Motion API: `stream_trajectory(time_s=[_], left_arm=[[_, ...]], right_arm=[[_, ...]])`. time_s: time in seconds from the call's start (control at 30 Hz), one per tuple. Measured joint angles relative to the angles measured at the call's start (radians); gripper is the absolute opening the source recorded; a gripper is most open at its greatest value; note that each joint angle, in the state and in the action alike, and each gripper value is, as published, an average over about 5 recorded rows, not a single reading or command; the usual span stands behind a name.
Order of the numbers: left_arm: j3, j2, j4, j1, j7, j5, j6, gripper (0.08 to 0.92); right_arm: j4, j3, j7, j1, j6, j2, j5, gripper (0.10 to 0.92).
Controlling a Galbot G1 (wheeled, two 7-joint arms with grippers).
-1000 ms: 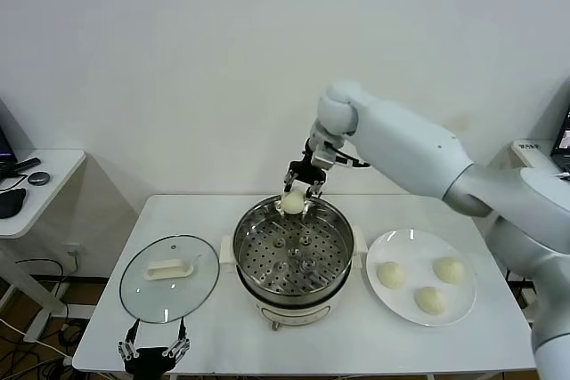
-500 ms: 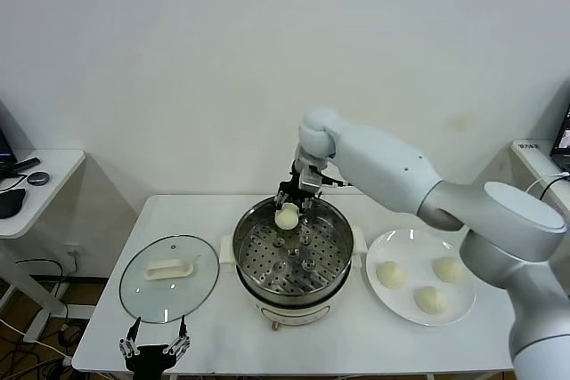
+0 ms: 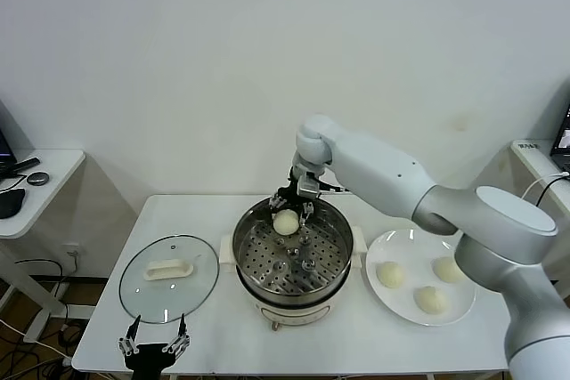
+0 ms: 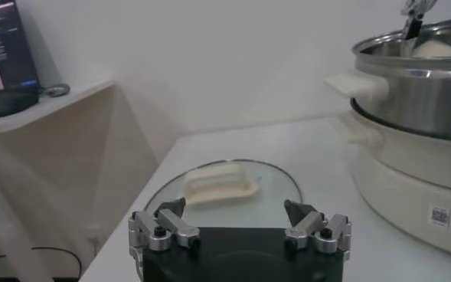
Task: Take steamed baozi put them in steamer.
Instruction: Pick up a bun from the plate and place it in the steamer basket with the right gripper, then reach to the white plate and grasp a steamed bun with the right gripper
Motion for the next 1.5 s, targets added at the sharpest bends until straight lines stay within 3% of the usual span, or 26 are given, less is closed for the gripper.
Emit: stream_trajectory(time_s=[0.4,0.9,1.17,1.5], left_arm=[[0.003,-0.003,-0.005,-0.002,0.003,0.003,0.002,0.823],[-0.016,0.005,-0.012,-0.015,0.023,-0.012,0.019,0.823],[-0.027,0.017,-0.005,-0.013,0.030,-0.019,0.025,0.823],[-0.054,0.011,0.006,-0.012,0.042,-0.026,0.031,0.823]], right_arm=[[0.109,0.050,-0.055,0.105,-0.189,-0.158,0.186,0.823],[0.303,0.087,-0.088,0.080,-0.790,-0.561,0.323,0.823],[0.369,0.172,-0.113,-0.111,-1.005,-0.661,0.314,0.823],[0.361,0.266,-0.111,-0.315,-1.091,-0.647,0.235,0.823]])
